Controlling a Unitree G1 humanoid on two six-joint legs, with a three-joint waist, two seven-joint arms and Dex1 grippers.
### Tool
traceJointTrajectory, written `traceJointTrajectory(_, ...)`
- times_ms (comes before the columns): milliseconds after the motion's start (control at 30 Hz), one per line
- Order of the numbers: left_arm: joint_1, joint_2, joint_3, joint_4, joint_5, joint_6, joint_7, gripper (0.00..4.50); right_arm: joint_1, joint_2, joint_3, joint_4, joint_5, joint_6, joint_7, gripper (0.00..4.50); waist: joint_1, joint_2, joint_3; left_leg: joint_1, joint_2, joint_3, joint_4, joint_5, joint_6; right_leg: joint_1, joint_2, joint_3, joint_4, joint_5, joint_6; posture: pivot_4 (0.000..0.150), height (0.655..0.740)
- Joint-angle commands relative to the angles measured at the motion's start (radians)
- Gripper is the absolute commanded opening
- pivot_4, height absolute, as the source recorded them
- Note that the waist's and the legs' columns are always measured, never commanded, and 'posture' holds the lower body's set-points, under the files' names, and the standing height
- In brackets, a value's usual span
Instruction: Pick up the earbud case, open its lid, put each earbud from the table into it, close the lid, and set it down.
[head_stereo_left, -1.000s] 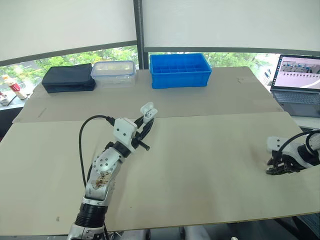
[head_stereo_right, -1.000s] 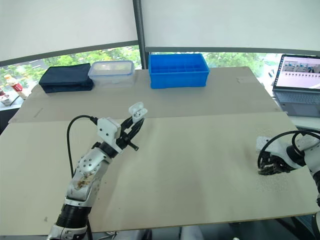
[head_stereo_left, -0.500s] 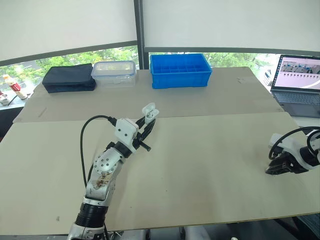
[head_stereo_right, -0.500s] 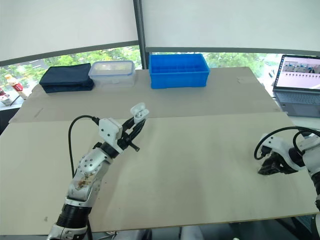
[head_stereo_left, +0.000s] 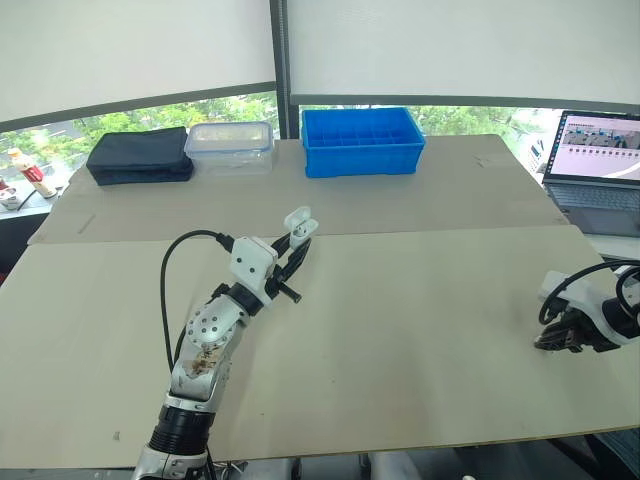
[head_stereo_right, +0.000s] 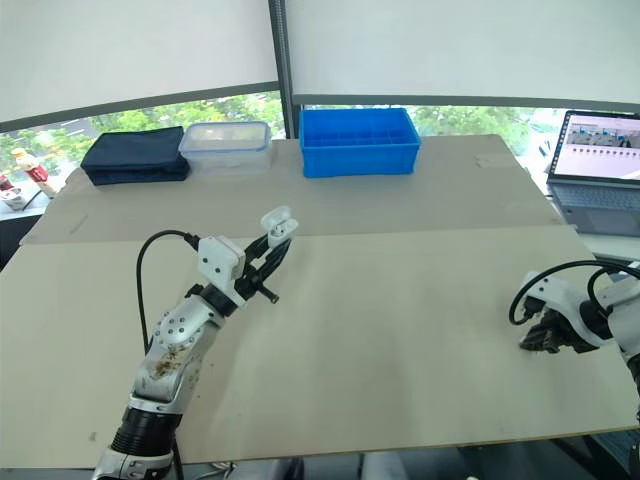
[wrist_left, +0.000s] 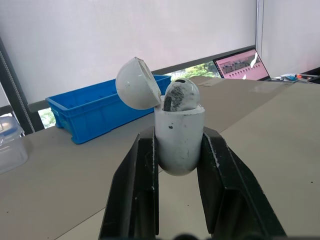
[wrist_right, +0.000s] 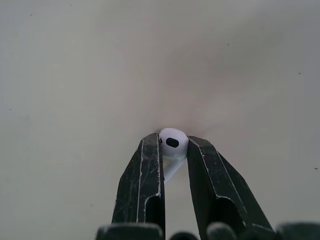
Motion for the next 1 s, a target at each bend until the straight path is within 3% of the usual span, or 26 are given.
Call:
traceJointTrajectory(33, -0.013, 0.001, 0.000, -0.030, 0.002, -0.020, 0.003, 0.55, 0.020, 0.012, 0.016, 0.002, 0.011, -0.024, 0.017, 0.31, -0.002, 0.000, 0.000, 0.000, 0.000, 0.000, 0.000, 0.000, 0.000, 0.000, 0.000, 0.000, 0.000, 0.000, 0.000, 0.150, 0.7400)
traceJointTrajectory(167, -0.011, 0.002, 0.001, -0.026, 0.001, -0.022, -0.001, 0.55, 0.001, 0.032, -0.002, -0.023, 0.059, -0.146, 0.069, 0.31, -0.006, 0.000, 0.000, 0.000, 0.000, 0.000, 0.000, 0.000, 0.000, 0.000, 0.000, 0.000, 0.000, 0.000, 0.000, 0.150, 0.7400)
traceJointTrajectory(367, -0.004, 0.012, 0.006, -0.026, -0.059, 0.015, -0.056, 0.55, -0.153, 0.266, -0.133, -0.153, 0.273, -0.112, -0.010, 0.31, -0.039, 0.000, 0.000, 0.001, 0.001, 0.001, -0.002, 0.000, -0.001, -0.001, 0.001, 0.002, 0.000, 0.000, 0.000, 0.150, 0.7400)
traceJointTrajectory(500, -0.013, 0.032, 0.021, -0.054, -0.149, 0.105, -0.115, 0.55, -0.197, 0.450, -0.239, -0.365, 0.447, 0.119, -0.201, 0.31, -0.027, 0.001, 0.000, -0.007, 0.001, -0.002, -0.001, 0.002, -0.004, -0.011, 0.001, 0.002, 0.007, 0.000, 0.000, 0.150, 0.7400)
traceJointTrajectory(700, -0.043, 0.062, 0.041, -0.085, -0.263, 0.221, -0.173, 0.55, -0.222, 0.730, -0.269, -0.678, 0.579, 0.244, -0.531, 0.31, -0.005, 0.001, 0.000, -0.021, -0.003, -0.004, 0.003, 0.004, -0.007, -0.024, -0.002, 0.001, 0.009, 0.001, 0.000, 0.150, 0.7400)
traceJointTrajectory(833, -0.073, 0.074, 0.046, -0.079, -0.293, 0.252, -0.204, 0.55, -0.218, 0.818, -0.243, -0.754, 0.592, 0.251, -0.648, 0.31, -0.006, 0.001, 0.000, -0.023, -0.004, -0.005, 0.005, 0.005, -0.009, -0.026, -0.002, 0.000, 0.008, 0.001, 0.000, 0.150, 0.7400)
traceJointTrajectory(1000, -0.109, 0.082, 0.054, -0.071, -0.322, 0.278, -0.223, 0.55, -0.182, 0.831, -0.203, -0.779, 0.587, 0.227, -0.686, 0.31, -0.011, 0.001, 0.000, -0.021, -0.003, -0.004, 0.004, 0.004, -0.007, -0.025, 0.000, 0.000, 0.009, 0.001, -0.001, 0.150, 0.7400)
